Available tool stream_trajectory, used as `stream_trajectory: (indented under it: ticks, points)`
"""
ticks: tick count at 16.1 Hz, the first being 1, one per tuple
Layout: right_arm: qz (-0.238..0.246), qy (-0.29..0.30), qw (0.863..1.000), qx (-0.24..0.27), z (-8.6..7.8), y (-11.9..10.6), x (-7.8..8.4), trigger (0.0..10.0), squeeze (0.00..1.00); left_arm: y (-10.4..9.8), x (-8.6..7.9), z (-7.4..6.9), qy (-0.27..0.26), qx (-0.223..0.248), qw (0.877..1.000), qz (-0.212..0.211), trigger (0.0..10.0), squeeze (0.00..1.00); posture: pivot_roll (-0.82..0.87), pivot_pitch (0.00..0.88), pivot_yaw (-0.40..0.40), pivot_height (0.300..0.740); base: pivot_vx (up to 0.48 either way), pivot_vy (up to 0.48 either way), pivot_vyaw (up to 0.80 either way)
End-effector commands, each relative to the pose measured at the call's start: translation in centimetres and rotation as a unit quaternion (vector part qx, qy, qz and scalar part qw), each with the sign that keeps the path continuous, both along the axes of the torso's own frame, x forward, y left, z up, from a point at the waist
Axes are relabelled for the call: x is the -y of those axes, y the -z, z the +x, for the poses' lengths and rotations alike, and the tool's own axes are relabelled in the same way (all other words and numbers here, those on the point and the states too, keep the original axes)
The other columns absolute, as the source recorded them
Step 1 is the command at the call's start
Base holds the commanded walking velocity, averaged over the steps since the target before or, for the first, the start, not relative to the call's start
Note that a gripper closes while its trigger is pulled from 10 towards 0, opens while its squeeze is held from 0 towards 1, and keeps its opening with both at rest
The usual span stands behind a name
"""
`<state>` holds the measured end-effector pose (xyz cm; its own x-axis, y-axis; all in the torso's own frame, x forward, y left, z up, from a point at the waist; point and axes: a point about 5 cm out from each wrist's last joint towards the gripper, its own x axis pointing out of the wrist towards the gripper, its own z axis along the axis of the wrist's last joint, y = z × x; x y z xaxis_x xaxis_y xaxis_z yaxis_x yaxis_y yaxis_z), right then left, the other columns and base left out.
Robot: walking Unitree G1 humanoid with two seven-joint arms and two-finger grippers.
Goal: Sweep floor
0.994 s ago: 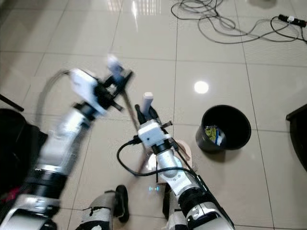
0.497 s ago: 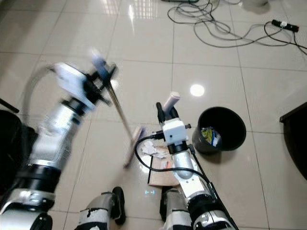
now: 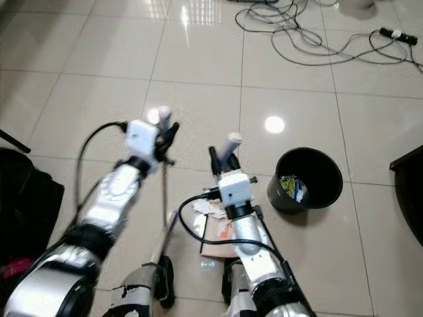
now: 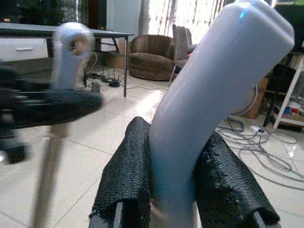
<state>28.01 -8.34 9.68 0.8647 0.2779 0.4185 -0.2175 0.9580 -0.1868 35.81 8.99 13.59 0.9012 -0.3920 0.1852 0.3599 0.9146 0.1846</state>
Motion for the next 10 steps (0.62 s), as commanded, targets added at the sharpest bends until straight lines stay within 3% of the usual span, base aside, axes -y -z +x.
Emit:
stream_trajectory:
  ticks: [1,5,7,10]
  points:
    - [0.008,-0.011,1.000,-0.012,-0.7,0.4,-0.8,10.0,0.00,-0.1,0.4,0.1,-0.005,0.010,1.000,-0.008,10.0,0.00,0.05,0.348,0.084,0.740,0.000,0.000,0.00]
    - [0.011,-0.020,1.000,-0.021,-1.4,0.7,-1.1,10.0,0.00,-2.5,1.9,1.0,0.008,0.043,0.998,-0.045,10.0,0.00,0.06,0.369,0.087,0.740,0.000,0.000,0.00]
    - [0.009,-0.029,0.999,-0.031,-1.8,0.9,-1.5,10.0,0.00,-3.1,3.0,1.0,0.050,0.048,0.996,-0.060,10.0,0.00,0.06,0.356,0.088,0.740,0.000,0.000,0.00]
    - [0.007,-0.032,0.999,-0.040,-1.6,1.1,-1.6,10.0,0.00,-3.0,4.0,0.1,0.153,0.048,0.985,-0.062,10.0,0.00,0.08,0.356,0.075,0.740,0.000,0.000,0.00]
